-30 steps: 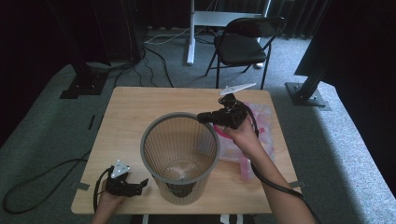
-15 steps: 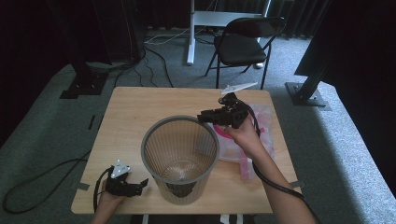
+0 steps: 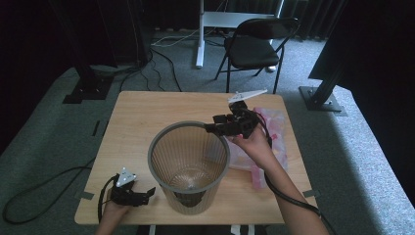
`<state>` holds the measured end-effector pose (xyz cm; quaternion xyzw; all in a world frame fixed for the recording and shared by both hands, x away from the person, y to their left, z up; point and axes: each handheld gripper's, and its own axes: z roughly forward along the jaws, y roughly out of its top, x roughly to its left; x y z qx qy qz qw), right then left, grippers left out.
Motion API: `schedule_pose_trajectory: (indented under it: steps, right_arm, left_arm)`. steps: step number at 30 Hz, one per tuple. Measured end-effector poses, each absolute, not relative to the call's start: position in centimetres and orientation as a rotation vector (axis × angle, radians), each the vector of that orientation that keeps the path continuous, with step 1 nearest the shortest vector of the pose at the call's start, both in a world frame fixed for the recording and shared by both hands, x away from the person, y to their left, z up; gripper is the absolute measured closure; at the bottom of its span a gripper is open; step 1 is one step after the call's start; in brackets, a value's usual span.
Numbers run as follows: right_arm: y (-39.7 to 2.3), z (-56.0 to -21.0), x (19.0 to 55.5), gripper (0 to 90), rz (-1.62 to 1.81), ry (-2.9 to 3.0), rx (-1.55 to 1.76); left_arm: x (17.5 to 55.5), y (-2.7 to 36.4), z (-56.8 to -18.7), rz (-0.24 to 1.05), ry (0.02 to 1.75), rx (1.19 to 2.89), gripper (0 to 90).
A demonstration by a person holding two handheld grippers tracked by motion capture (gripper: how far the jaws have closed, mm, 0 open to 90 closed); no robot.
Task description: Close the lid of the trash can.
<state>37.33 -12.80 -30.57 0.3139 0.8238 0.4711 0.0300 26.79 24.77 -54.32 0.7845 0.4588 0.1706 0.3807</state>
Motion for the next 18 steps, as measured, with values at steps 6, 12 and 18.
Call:
schedule_pose_trajectory:
  steps: [6, 12, 18]
  right_arm:
    - [-12.8, -30.8, 36.3, 14.3, 1.435, 2.457, 1.016]
    - [-13.6, -31.4, 36.0, 10.8, 1.501, 2.427, 1.044]
    - [-14.8, -31.9, 35.8, 10.8, 1.586, 2.378, 1.053]
  left_arm:
    - [26.8, 24.8, -54.3, 0.435, 1.172, 2.001, 0.0]
    - [26.8, 24.8, -54.3, 0.433, 1.174, 2.000, 0.0]
    - [26.8, 24.8, -54.3, 0.432, 1.176, 1.998, 0.0]
